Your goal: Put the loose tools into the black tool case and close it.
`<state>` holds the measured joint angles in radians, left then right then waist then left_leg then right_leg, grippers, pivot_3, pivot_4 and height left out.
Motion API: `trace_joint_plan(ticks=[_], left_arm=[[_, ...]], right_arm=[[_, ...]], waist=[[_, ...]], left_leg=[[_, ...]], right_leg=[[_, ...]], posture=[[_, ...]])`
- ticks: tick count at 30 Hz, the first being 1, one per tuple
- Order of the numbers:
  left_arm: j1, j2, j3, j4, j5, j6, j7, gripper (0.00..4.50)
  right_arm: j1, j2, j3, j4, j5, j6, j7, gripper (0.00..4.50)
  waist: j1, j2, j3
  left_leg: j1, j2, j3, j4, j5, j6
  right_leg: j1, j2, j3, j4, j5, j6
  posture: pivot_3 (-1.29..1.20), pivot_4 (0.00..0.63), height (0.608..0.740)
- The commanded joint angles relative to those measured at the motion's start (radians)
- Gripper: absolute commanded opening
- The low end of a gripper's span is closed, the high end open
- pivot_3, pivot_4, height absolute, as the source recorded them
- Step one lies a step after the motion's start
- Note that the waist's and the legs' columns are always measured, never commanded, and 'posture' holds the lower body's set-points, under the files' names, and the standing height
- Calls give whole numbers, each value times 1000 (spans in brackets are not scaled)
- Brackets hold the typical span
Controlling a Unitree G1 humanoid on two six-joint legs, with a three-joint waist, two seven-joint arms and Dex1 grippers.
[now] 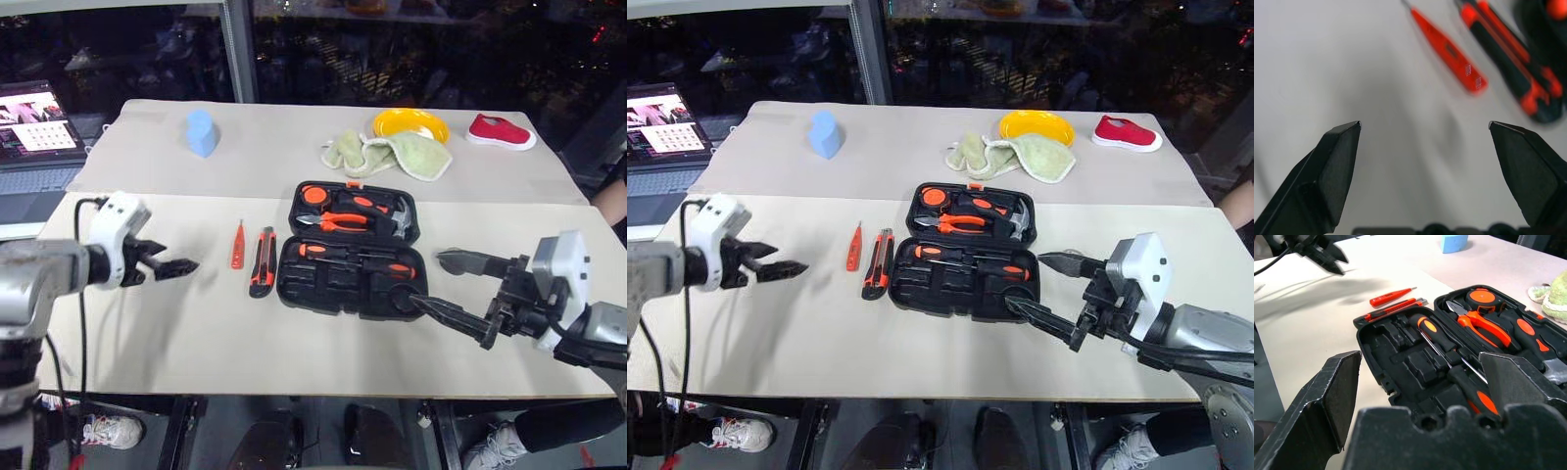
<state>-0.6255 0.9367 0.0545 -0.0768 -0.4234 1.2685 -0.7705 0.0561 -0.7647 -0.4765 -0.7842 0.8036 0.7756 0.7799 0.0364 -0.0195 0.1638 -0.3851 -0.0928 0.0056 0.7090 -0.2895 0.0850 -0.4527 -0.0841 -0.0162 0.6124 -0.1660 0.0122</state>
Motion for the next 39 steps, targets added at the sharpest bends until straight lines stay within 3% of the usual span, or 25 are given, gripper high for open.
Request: trace_joint_plan(ticks=[1,6,9,27,30,38,39], left_arm=[[-195,-99,-90,70,54,174,131,4500],[-412,-222,-169,241,94,290,213,4500],[-472,-249,-228,338,119,269,228,4500],[-556,-383,-323,738,205,148,236,4500],[-566,-399,-320,797,223,112,230,3798],[-601,-427,-254,976,265,69,241,670],[-606,-425,-244,989,271,62,244,435]], right_arm=[[-7,20,-12,-69,68,-30,-50,4462],[19,39,18,-112,74,-50,-99,4462],[31,52,42,-135,69,-59,-132,4462],[124,64,71,-201,82,-112,-238,4462],[124,63,73,-201,86,-116,-247,4500],[119,49,61,-197,108,-122,-266,4500],[121,47,57,-196,111,-123,-265,4500]], waist=[[0,0,0],[-3,-2,0],[-9,-1,0],[-18,-2,0],[-19,-2,0],[-12,-2,0],[-12,-2,0]], left_leg=[[0,0,0,0,0,0],[0,0,0,0,1,-1],[-1,0,0,0,2,-1],[-1,0,0,0,2,-3],[-1,0,0,0,2,-3],[0,0,0,1,2,-2],[0,0,0,1,2,-2]], right_leg=[[0,1,1,0,0,0],[0,4,2,1,0,0],[-2,5,3,2,0,0],[-2,4,4,2,0,0],[-2,1,4,2,0,0],[-1,-1,4,3,0,0],[-1,-1,4,3,0,0]], posture=[[0,150,740],[0,150,740],[0,150,740],[0,150,740],[0,150,740],[0,150,740],[0,150,740]])
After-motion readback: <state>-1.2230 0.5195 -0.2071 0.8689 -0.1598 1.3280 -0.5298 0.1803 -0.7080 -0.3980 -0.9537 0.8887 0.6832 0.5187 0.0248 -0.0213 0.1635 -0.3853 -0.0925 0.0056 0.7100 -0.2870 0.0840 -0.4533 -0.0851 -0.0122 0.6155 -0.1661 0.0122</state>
